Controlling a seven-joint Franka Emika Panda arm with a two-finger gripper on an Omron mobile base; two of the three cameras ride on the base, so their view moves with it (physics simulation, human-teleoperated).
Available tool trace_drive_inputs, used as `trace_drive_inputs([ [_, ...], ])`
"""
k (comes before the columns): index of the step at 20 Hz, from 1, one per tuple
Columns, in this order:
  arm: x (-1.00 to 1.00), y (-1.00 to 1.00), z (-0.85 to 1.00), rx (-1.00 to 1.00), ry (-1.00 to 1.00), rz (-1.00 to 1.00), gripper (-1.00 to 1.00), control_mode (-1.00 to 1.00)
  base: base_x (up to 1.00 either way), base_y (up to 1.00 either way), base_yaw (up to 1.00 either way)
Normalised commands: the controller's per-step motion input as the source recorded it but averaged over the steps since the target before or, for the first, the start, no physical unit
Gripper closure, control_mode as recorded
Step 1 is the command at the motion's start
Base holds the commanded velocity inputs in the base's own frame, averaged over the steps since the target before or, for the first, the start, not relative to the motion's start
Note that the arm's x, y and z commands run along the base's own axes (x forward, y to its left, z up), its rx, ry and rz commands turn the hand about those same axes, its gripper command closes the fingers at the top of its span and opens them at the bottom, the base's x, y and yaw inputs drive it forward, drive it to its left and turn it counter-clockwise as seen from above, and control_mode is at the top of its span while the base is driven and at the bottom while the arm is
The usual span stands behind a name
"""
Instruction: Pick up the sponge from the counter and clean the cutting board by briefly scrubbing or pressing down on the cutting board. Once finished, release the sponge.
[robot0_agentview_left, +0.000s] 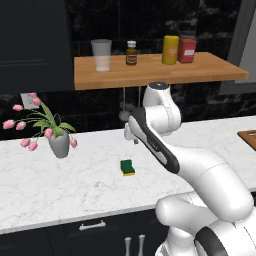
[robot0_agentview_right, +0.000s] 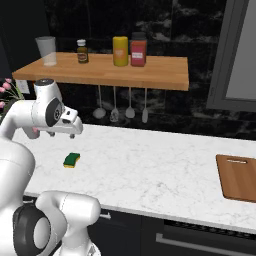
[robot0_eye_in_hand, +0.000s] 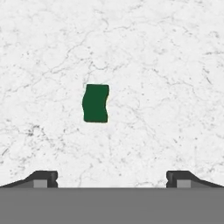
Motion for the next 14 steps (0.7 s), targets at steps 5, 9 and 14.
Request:
trace_drive_inputs([
  [5, 0.00, 0.20, -0.44, 0.00, 0.05, -0.01, -1.00, -1.00, 0.00, 0.00, 0.00],
  [9, 0.00, 0.00, -0.47, 0.00, 0.03, -0.04, -1.00, -1.00, 0.00, 0.00, 0.00],
  [14, 0.00, 0.00, -0.46, 0.00, 0.01, -0.04, -1.00, -1.00, 0.00, 0.00, 0.00],
])
